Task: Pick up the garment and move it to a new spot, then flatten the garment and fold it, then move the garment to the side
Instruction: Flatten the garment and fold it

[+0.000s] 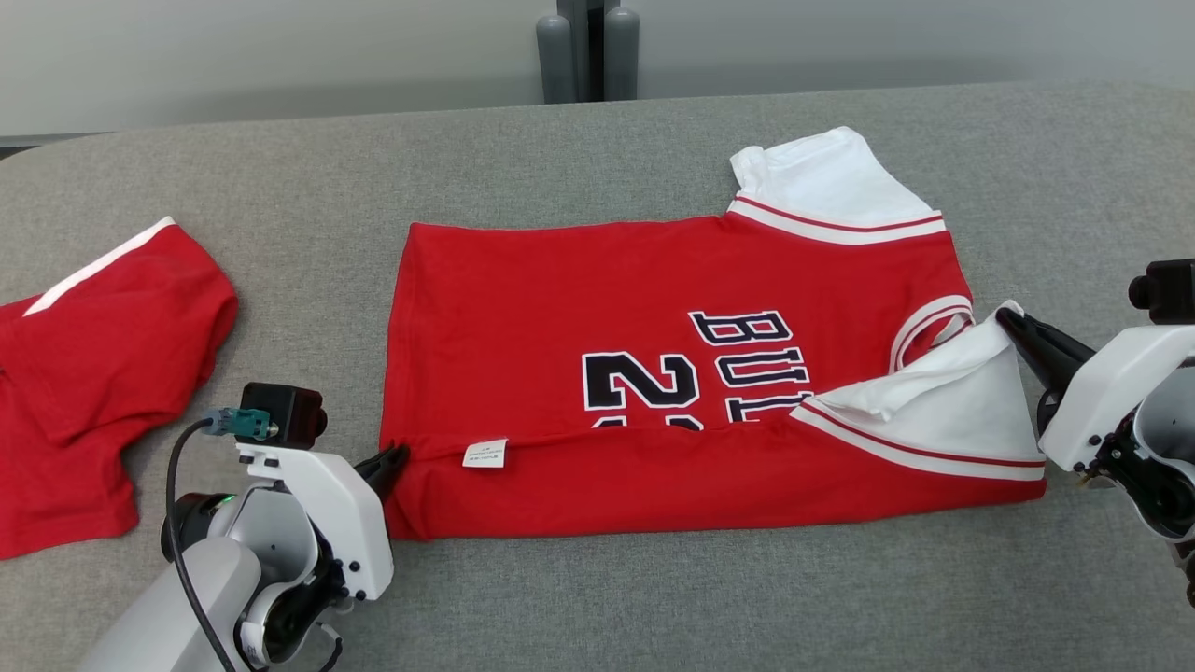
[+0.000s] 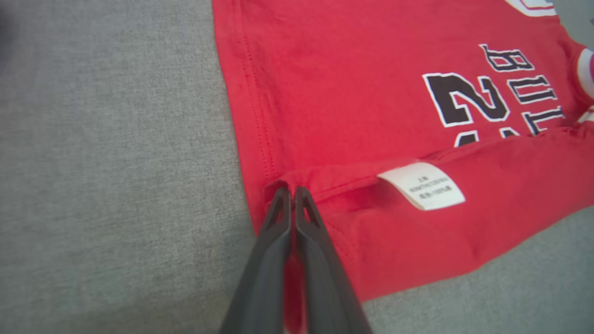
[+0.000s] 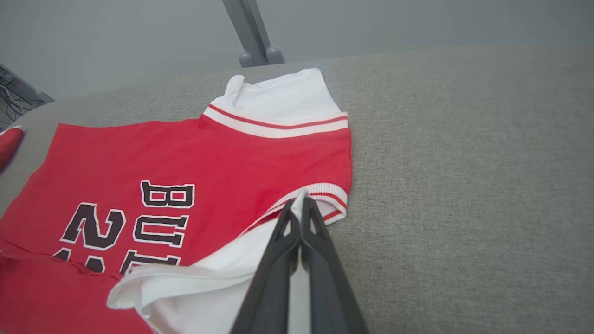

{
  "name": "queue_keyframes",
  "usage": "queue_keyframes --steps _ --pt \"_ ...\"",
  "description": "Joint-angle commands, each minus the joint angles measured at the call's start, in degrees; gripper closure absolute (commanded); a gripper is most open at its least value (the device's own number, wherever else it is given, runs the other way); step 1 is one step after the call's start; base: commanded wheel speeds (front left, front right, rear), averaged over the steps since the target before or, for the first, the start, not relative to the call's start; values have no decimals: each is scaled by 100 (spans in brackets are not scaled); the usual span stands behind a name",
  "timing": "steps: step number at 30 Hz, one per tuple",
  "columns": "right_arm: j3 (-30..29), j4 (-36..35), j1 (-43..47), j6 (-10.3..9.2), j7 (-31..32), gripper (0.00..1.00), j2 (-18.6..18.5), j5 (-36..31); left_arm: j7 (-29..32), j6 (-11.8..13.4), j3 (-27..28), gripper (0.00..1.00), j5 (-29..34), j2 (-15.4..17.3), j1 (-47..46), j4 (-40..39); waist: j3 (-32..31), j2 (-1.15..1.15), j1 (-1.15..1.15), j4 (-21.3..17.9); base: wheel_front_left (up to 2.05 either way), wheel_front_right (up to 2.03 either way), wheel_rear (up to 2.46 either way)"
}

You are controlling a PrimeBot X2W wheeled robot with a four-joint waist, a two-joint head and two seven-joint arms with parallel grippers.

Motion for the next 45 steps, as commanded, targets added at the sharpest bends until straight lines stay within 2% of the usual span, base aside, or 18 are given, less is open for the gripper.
queue_keyframes --steps 1,14,15,16,17,22,25,30,35,39,42,45 --pt "34 48 -121 -1 -94 100 -57 57 -50 -37 0 100 49 4 -154 63 14 0 0 10 0 0 0" --pt "395 359 -291 0 -464 100 -56 351 -330 -137 -62 100 173 -99 -282 399 32 0 0 38 0 0 0" --pt "430 392 -305 0 -448 86 -36 368 -334 -145 -77 100 183 -107 -285 431 23 0 0 34 0 0 0" --pt "506 396 -316 0 -432 6 -21 367 -345 -133 -92 52 196 -109 -288 462 11 0 0 29 0 0 0" --pt "539 429 -325 0 -436 0 -30 373 -370 -104 -104 0 235 -103 -296 489 -4 0 0 24 0 0 0" --pt "712 579 -286 0 -487 0 -37 442 -566 0 -110 0 357 -105 -268 587 -161 0 0 -9 0 0 0" --pt "766 652 -262 0 -682 0 -94 361 -851 156 -14 0 440 -90 -259 525 -291 0 0 -23 0 0 0" --pt "676 643 -109 0 -1296 0 -63 204 -1619 552 274 0 594 -161 -203 276 -533 0 0 -48 0 0 0" --pt "466 600 60 0 -2157 0 21 -327 -2656 952 556 0 821 -291 -15 -69 -714 0 0 -125 0 0 0" --pt "-199 353 244 0 -2386 0 250 -1130 -3192 1209 744 0 1137 -414 226 -378 -803 0 0 -193 0 0 0" --pt "-1370 -304 660 -2 -2389 0 596 -1888 -3268 1363 905 0 1500 -573 479 -632 -835 0 0 -216 0 0 0" --pt "-2392 -1070 1270 0 -2389 0 1179 -2617 -3270 1427 1202 0 2009 -878 786 -978 -838 0 0 -220 0 0 0"
